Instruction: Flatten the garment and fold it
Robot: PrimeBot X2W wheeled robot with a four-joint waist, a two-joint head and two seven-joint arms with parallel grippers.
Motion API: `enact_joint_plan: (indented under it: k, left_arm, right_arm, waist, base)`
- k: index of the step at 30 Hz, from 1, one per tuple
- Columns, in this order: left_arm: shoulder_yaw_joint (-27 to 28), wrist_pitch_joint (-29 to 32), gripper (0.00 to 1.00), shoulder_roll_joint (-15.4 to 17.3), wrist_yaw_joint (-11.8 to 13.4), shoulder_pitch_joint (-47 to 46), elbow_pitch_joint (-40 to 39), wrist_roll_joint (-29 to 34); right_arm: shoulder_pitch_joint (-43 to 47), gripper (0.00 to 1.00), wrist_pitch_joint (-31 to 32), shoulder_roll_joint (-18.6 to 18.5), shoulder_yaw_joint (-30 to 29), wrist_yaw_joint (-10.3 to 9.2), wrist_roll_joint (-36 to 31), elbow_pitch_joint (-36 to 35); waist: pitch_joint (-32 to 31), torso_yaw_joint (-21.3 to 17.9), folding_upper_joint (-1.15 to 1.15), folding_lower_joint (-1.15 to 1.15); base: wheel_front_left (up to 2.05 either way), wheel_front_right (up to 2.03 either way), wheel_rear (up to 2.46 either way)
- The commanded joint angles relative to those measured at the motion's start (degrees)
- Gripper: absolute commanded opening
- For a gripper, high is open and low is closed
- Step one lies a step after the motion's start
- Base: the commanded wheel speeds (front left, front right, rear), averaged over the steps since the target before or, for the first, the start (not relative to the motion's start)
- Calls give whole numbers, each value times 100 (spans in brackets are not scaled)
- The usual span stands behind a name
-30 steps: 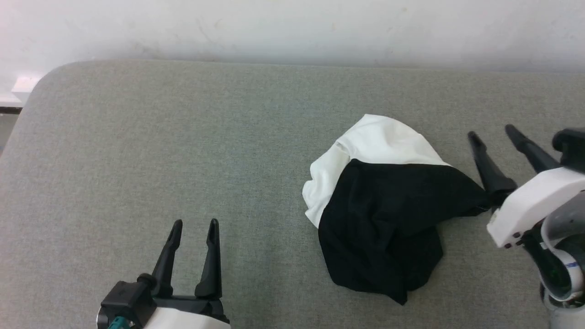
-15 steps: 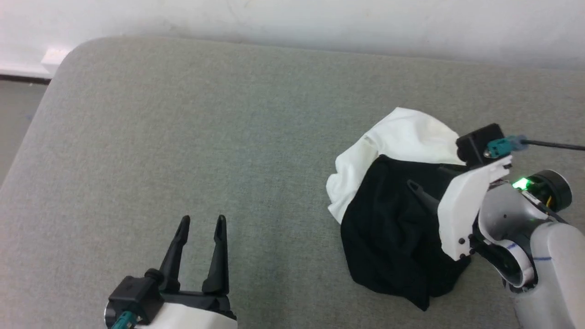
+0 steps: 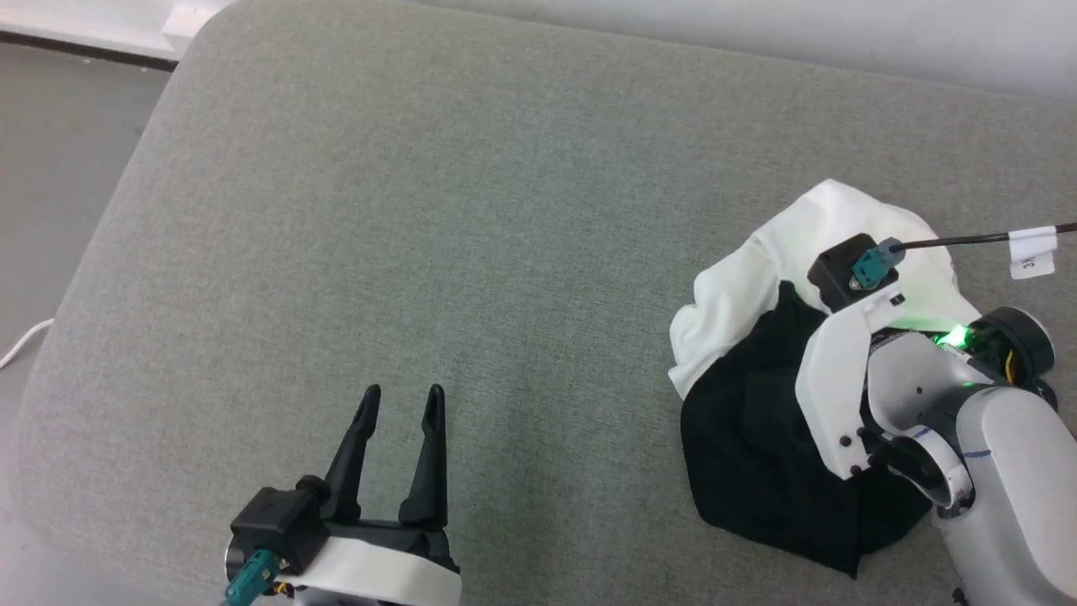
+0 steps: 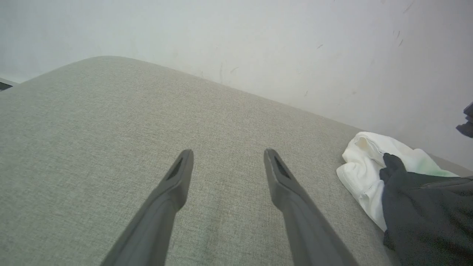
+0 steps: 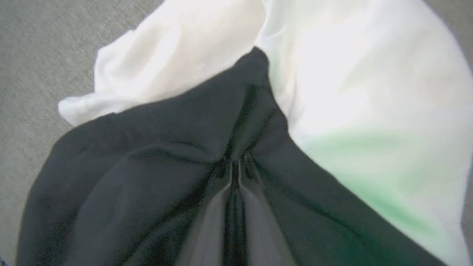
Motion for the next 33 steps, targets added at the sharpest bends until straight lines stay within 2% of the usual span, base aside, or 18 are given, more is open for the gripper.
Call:
enact_joint_plan:
  k: [1, 7, 11, 17, 18, 25, 27, 30, 33]
  left_arm:
    - [33, -30, 100, -43, -42, -111, 27, -6]
    - [154, -31, 100, -58, -48, -1, 37, 83]
    - [225, -32, 100, 24, -31, 149, 4, 149]
    - [285, 42, 100, 175, 45, 403, -160, 186]
    - [285, 42, 100, 175, 45, 403, -160, 186]
    - [243, 219, 100, 278, 85, 572, -380, 206]
    - [245, 262, 100, 314, 90, 601, -427, 203]
    - [254, 329, 100, 378, 102, 647, -480, 208]
    - [269, 384, 100, 428, 126, 692, -537, 209]
  right_arm:
    - [-70, 0, -147, 51, 7, -4, -36, 10]
    - [-352, 0, -808, 319, -164, -4, 86, -145]
    - [-498, 0, -1203, 575, -482, -4, 228, -246]
    - [-143, 0, -1595, 770, -1573, -4, 202, -689]
    - [-143, 0, -1595, 770, -1573, -4, 202, -689]
    - [1649, 0, -2049, 1120, -3721, -4, 30, -1450]
    - [2287, 0, -2255, 1217, -4152, -4, -52, -1531]
    - [3053, 0, -2635, 1302, -4486, -4, 5, -1331]
    - [3451, 0, -2986, 1312, -4441, -4, 410, -819]
  waist:
    - [18, 41, 0, -1]
    - [-332, -216, 0, -1]
    - [-627, -484, 0, -1]
    - [-962, -857, 0, -1]
    - [-962, -857, 0, -1]
    - [-1036, -1084, 0, -1]
    - [-1030, -1125, 0, -1]
    - [-1036, -1192, 0, -1]
    - [-1044, -1272, 0, -1]
  base:
    - [0, 0, 0]
    - [0, 0, 0]
    - [0, 0, 0]
    - [0, 0, 0]
    - [0, 0, 0]
    - [0, 0, 0]
    - [0, 0, 0]
    - [0, 0, 0]
    - [0, 0, 0]
